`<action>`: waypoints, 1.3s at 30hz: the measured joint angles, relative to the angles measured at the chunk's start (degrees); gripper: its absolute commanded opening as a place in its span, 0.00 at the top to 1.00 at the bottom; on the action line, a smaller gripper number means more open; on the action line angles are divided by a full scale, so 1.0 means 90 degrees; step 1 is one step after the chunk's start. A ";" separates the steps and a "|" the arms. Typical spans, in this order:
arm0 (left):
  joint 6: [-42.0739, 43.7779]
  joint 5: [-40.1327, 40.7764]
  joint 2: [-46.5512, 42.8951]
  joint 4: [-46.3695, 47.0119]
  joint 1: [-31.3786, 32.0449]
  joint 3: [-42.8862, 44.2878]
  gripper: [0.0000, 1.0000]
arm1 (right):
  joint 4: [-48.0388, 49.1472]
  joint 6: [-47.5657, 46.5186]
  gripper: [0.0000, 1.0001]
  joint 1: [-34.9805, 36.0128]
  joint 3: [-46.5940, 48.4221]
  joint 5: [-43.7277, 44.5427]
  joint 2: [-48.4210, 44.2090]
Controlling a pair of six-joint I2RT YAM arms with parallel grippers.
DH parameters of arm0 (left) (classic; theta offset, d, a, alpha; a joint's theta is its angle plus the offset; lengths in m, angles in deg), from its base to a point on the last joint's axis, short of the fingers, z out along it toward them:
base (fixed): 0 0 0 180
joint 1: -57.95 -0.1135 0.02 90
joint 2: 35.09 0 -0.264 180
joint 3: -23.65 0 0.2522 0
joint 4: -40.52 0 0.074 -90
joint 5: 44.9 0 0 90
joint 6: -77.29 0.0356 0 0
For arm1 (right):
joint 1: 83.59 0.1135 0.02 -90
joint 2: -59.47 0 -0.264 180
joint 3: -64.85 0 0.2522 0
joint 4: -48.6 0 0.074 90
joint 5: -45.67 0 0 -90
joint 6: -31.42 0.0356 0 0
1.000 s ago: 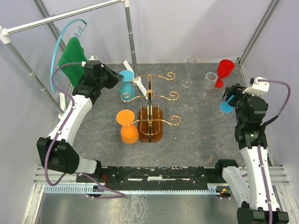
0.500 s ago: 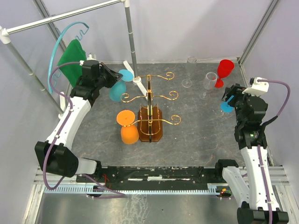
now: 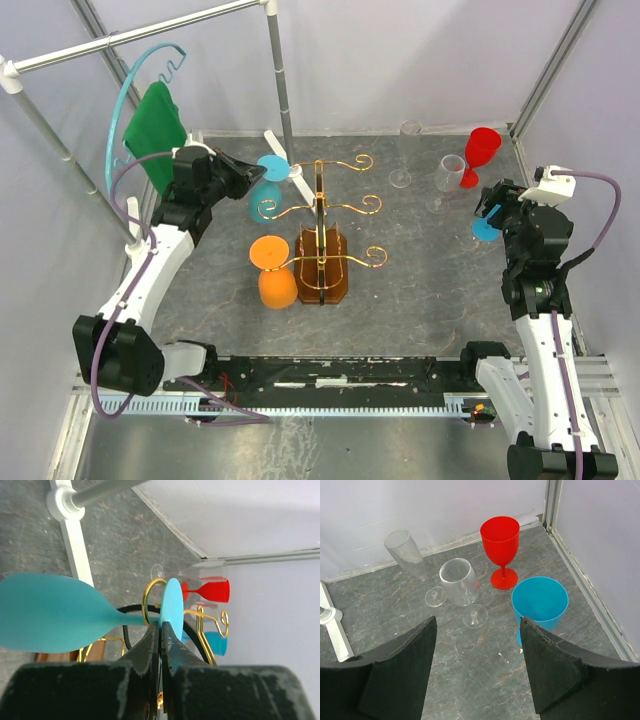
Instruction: Take the wine glass off the wine glass rack
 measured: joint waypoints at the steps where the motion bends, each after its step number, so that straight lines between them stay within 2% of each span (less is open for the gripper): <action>1: -0.0102 -0.0066 -0.0061 0.0185 0.0000 -0.0170 0.97 | -0.0002 0.0000 0.25 0.0000 0.0000 -0.0002 0.0000; 6: -0.0576 -0.0238 -0.0364 0.1151 0.0000 -0.0933 0.97 | -0.0002 0.0000 0.25 0.0000 0.0000 -0.0002 0.0000; 11: -0.0838 -0.0313 -0.0342 0.1732 0.0000 -0.1161 0.97 | -0.0002 0.0000 0.25 0.0000 0.0000 -0.0002 0.0019; 20: -0.1518 -0.0707 0.0517 0.3327 0.0002 -0.1151 0.97 | -0.0015 -0.0005 0.24 0.0000 0.0000 0.0000 0.0024; 27: -0.1552 -0.0896 0.1217 0.4204 -0.0036 -0.0612 0.97 | -0.0024 -0.0005 0.24 0.0000 0.0000 0.0000 0.0024; 32: -0.1921 -0.1452 0.1678 0.5491 -0.0066 -0.0194 0.97 | -0.0041 0.0002 0.23 0.0000 0.0000 -0.0061 0.0024; 35: -0.2018 -0.1991 0.1819 0.5909 -0.0068 0.0182 0.97 | -0.0146 0.0143 0.22 0.0000 0.0080 -0.0362 0.0044; 37: -0.2098 -0.2351 0.1821 0.6224 -0.0068 0.0381 0.97 | -0.0466 0.0362 0.21 0.0000 0.0381 -0.0624 0.0143; 39: -0.2171 -0.2713 0.1770 0.6657 -0.0068 0.0471 0.97 | -0.1124 0.0697 0.16 0.0000 0.1192 -0.1030 0.0440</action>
